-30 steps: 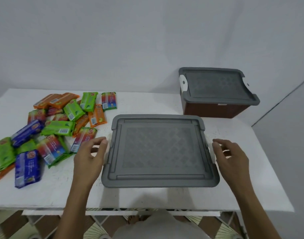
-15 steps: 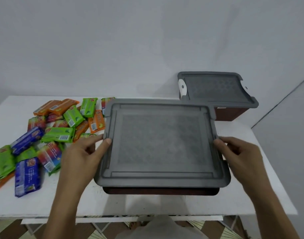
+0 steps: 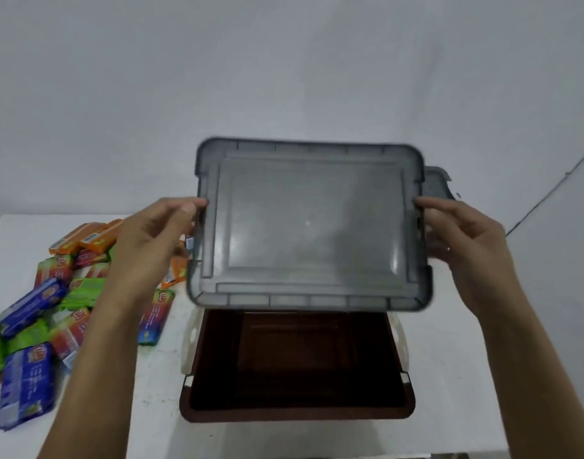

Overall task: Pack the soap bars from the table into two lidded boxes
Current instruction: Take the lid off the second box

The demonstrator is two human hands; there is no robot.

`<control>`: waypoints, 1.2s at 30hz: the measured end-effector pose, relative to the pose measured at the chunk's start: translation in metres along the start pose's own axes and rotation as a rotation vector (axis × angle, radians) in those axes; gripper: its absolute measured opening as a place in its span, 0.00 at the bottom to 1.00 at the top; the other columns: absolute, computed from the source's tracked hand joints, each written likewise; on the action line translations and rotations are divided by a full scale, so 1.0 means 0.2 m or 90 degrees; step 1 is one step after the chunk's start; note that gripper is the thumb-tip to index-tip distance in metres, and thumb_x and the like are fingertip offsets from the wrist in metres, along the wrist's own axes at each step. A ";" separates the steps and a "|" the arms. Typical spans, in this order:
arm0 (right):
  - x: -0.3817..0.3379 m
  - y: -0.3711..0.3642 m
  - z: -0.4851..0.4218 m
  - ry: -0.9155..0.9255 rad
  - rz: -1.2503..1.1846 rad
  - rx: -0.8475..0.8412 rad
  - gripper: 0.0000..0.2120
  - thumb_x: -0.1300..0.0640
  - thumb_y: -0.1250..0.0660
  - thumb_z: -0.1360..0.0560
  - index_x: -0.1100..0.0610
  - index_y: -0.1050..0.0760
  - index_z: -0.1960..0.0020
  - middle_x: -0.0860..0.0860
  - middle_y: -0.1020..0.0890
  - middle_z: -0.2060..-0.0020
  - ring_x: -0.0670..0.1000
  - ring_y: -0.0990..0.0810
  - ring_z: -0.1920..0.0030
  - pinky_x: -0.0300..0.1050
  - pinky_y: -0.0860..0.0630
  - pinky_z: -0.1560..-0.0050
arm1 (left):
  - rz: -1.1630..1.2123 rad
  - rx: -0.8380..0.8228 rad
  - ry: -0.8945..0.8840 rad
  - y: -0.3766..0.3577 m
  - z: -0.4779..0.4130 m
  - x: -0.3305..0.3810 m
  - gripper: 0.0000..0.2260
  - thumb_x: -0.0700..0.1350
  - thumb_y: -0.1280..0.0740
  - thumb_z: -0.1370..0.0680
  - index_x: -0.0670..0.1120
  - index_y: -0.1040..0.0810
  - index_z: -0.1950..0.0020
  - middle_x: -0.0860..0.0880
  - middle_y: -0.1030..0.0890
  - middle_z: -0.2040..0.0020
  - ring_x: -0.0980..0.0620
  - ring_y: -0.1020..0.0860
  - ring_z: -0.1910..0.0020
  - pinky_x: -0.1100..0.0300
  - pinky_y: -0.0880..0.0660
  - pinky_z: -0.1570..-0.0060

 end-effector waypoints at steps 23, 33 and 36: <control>0.63 0.05 -0.07 -0.116 0.430 -0.015 0.23 0.57 0.36 0.21 0.50 0.36 0.28 0.54 0.25 0.32 0.58 0.21 0.38 0.54 0.21 0.42 | -0.303 -0.243 0.002 -0.74 -0.35 -0.54 0.09 0.51 0.33 0.22 0.52 0.21 0.43 0.53 0.21 0.39 0.54 0.24 0.41 0.61 0.33 0.44; 0.51 -0.04 0.10 -0.031 0.464 0.012 0.16 0.52 0.37 0.21 0.51 0.27 0.34 0.47 0.20 0.45 0.48 0.21 0.48 0.45 0.21 0.47 | -0.386 -0.200 -0.015 -0.37 -0.11 -0.56 0.12 0.53 0.33 0.23 0.55 0.24 0.40 0.52 0.24 0.37 0.52 0.24 0.41 0.52 0.25 0.43; 0.56 -0.18 0.16 -0.044 0.435 -0.099 0.20 0.50 0.36 0.21 0.50 0.29 0.30 0.43 0.23 0.42 0.42 0.24 0.44 0.32 0.28 0.45 | -0.389 -0.174 -0.002 -0.26 0.03 -0.60 0.15 0.48 0.31 0.23 0.51 0.23 0.37 0.51 0.22 0.40 0.53 0.24 0.43 0.64 0.28 0.52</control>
Point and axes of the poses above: each hand's wrist, its own z-axis away from the middle knuckle, its own y-axis out of the back of the hand, x = y × z, the point moved 9 cm from there along -z, towards the middle knuckle
